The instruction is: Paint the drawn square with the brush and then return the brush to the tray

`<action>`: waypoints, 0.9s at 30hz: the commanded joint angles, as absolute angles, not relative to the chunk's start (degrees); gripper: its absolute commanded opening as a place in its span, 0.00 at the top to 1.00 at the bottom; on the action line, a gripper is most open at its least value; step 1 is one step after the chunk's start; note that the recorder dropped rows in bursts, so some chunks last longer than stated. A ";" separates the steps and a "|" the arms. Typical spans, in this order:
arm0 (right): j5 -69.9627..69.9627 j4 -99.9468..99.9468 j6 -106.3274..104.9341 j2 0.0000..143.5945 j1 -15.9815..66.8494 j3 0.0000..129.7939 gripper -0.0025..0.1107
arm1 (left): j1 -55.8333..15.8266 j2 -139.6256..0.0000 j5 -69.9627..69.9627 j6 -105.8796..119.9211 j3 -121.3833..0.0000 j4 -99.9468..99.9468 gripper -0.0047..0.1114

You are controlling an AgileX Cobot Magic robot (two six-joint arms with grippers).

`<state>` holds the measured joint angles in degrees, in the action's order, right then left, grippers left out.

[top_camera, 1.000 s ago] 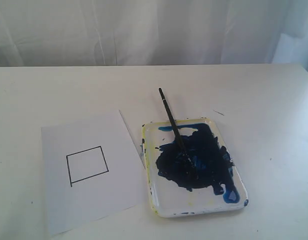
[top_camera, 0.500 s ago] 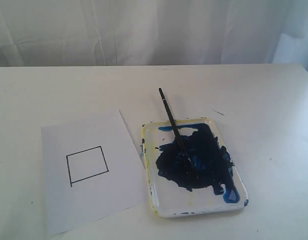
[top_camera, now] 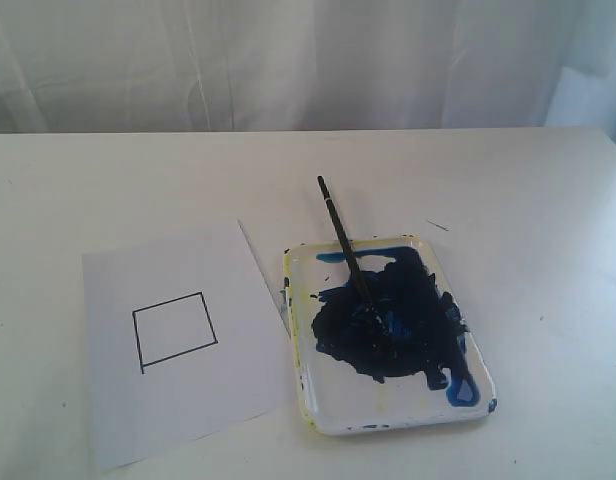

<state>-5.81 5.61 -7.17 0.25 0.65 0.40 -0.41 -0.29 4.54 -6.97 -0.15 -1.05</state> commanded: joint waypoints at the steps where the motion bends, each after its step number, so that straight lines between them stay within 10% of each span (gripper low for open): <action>1: -0.93 5.74 -7.27 0.00 0.94 0.00 0.98 | -0.73 0.00 4.72 -12.56 -2.19 -0.40 0.96; 27: -3.62 5.95 0.00 0.36 0.94 18.45 0.98 | -0.73 -21.77 32.58 -11.53 -36.76 0.00 0.96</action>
